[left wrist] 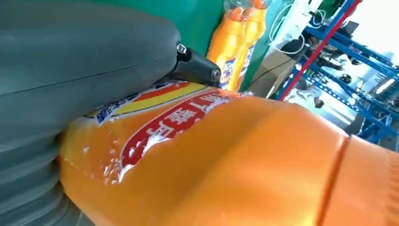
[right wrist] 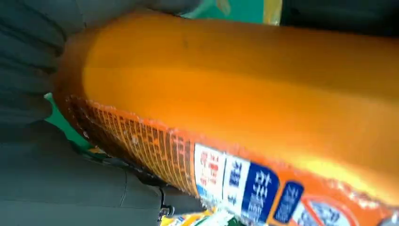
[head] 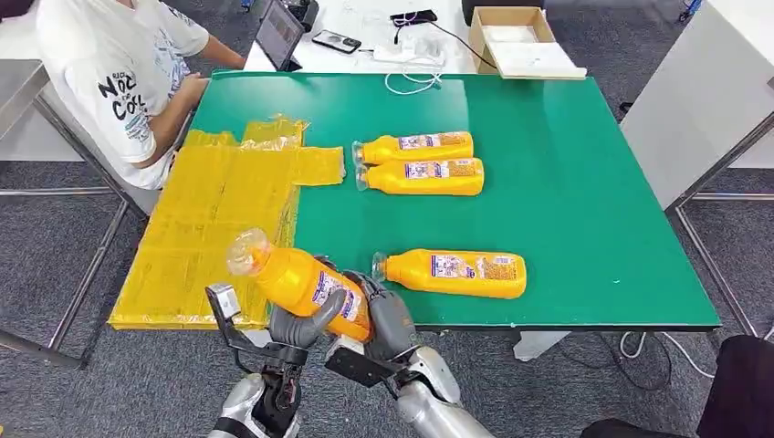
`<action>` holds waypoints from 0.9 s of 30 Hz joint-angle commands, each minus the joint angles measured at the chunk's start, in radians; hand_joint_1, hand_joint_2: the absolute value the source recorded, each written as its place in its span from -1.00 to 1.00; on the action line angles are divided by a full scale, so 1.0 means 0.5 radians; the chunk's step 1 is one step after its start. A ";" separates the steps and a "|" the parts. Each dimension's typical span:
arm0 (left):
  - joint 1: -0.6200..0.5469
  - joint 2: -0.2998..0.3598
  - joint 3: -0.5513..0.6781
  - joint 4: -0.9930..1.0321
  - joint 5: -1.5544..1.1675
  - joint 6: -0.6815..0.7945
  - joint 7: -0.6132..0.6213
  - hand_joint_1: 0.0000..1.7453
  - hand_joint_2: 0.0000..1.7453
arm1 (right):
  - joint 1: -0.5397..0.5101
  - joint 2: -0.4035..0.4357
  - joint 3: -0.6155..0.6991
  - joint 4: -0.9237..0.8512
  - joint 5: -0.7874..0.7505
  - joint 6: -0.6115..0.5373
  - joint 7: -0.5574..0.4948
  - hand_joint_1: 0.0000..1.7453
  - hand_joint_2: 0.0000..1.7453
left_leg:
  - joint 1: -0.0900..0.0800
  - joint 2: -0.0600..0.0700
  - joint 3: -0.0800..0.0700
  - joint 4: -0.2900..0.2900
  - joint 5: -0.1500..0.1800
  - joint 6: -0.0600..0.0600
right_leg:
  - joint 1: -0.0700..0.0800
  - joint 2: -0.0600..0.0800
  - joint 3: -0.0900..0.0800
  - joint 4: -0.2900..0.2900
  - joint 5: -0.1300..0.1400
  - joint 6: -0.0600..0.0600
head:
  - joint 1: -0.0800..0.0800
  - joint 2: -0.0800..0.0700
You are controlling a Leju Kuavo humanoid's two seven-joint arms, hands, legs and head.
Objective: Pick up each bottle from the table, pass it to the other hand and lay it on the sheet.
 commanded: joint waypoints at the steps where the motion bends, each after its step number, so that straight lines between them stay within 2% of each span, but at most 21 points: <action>1: -0.225 -0.006 0.054 -0.059 -0.105 0.181 -0.082 1.00 1.00 | 0.092 -0.076 0.033 -0.108 -0.146 0.276 -0.024 -1.00 -1.00 | 0.001 -0.010 0.006 0.001 -0.002 0.002 | 0.003 -0.012 0.010 0.000 -0.005 -0.004 | 0.002 0.000; 12: -0.219 -0.015 0.057 -0.055 -0.107 0.182 -0.075 1.00 1.00 | 0.102 -0.081 0.030 -0.129 -0.148 0.294 -0.009 -1.00 -1.00 | 0.001 -0.006 0.005 0.000 -0.001 0.001 | 0.001 -0.008 0.007 -0.001 -0.003 -0.003 | 0.001 0.000; 13: -0.219 -0.015 0.057 -0.055 -0.107 0.182 -0.075 1.00 1.00 | 0.102 -0.081 0.030 -0.129 -0.148 0.294 -0.009 -1.00 -1.00 | 0.001 -0.007 0.011 0.000 -0.004 0.002 | 0.002 -0.010 0.014 -0.001 -0.006 -0.004 | 0.002 0.000; 15: -0.219 -0.015 0.057 -0.055 -0.107 0.182 -0.075 1.00 1.00 | 0.102 -0.081 0.030 -0.129 -0.148 0.294 -0.009 -1.00 -1.00 | 0.001 -0.004 0.002 -0.001 0.000 0.001 | 0.001 -0.006 0.004 -0.001 -0.002 -0.002 | 0.001 0.000; 16: -0.219 -0.015 0.057 -0.055 -0.107 0.182 -0.075 1.00 1.00 | 0.102 -0.081 0.030 -0.129 -0.148 0.294 -0.009 -1.00 -1.00 | 0.000 -0.007 0.009 0.000 -0.003 0.002 | 0.002 -0.009 0.012 -0.001 -0.005 -0.004 | 0.001 0.000; 17: -0.231 0.000 0.046 -0.050 -0.234 0.326 -0.151 1.00 1.00 | 0.114 -0.071 -0.011 -0.150 -0.200 0.324 -0.023 -1.00 -1.00 | 0.000 -0.007 0.008 0.000 -0.002 0.002 | 0.001 -0.009 0.010 -0.001 -0.004 -0.003 | 0.001 0.000; 19: -0.285 0.019 0.124 -0.043 -0.356 0.514 -0.234 1.00 1.00 | 0.145 -0.101 -0.075 -0.296 -0.329 0.477 -0.069 -1.00 -1.00 | 0.000 -0.008 0.010 0.000 -0.004 0.002 | 0.002 -0.011 0.014 0.000 -0.006 -0.004 | 0.001 0.000; 21: -0.335 0.029 0.212 -0.036 -0.361 0.539 -0.240 1.00 1.00 | 0.191 -0.155 -0.096 -0.495 -0.363 0.560 -0.031 -1.00 -1.00 | 0.000 -0.009 0.009 0.001 -0.003 0.002 | 0.002 -0.012 0.013 0.001 -0.006 -0.005 | 0.002 0.000; 23: -0.360 0.027 0.275 -0.038 -0.371 0.561 -0.243 1.00 1.00 | 0.242 -0.170 -0.140 -0.652 -0.366 0.531 0.003 -1.00 -1.00 | 0.001 -0.006 0.003 0.000 0.000 0.001 | 0.002 -0.007 0.005 0.000 -0.002 -0.003 | 0.002 0.000; 27: -0.425 0.019 0.359 -0.014 -0.437 0.704 -0.268 1.00 1.00 | 0.281 -0.179 -0.176 -0.796 -0.346 0.493 0.030 -1.00 -1.00 | -0.001 -0.007 0.007 0.001 -0.002 0.003 | 0.001 -0.009 0.011 0.002 -0.005 -0.004 | 0.001 0.000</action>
